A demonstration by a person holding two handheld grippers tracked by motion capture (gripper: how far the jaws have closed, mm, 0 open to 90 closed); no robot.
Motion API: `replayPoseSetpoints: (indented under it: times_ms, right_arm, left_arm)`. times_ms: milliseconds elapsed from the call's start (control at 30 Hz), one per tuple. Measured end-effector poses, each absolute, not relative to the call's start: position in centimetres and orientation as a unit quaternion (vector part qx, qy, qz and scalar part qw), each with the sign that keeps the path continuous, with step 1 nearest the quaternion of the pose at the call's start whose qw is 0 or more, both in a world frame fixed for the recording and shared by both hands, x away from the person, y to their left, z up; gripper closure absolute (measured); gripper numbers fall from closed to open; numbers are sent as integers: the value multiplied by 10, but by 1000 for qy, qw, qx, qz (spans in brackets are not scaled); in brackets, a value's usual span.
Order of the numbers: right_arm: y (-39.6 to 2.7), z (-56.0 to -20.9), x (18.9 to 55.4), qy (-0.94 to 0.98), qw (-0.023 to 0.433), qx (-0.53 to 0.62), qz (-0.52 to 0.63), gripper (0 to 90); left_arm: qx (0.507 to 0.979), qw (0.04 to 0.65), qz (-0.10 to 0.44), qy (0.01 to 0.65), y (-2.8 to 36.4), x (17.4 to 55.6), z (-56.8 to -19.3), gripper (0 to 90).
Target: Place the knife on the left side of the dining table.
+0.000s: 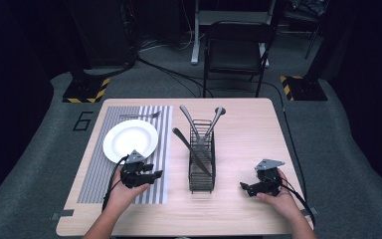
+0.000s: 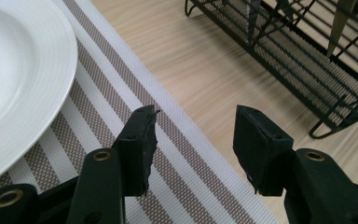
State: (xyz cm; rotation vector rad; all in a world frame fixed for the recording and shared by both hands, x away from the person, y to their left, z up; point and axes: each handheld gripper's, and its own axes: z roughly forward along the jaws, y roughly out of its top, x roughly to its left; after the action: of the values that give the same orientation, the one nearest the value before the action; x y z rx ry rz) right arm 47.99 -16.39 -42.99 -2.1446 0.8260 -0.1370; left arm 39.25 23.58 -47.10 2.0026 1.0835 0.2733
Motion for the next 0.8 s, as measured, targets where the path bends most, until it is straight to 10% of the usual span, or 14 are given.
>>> replayPoseSetpoints:
  times_ms: [800]
  right_arm:
    - [-164, -430, 480, 328, 406, -851, -57, 0]
  left_arm:
    - [778, 439, 96, 440, 215, 406, -394, 544]
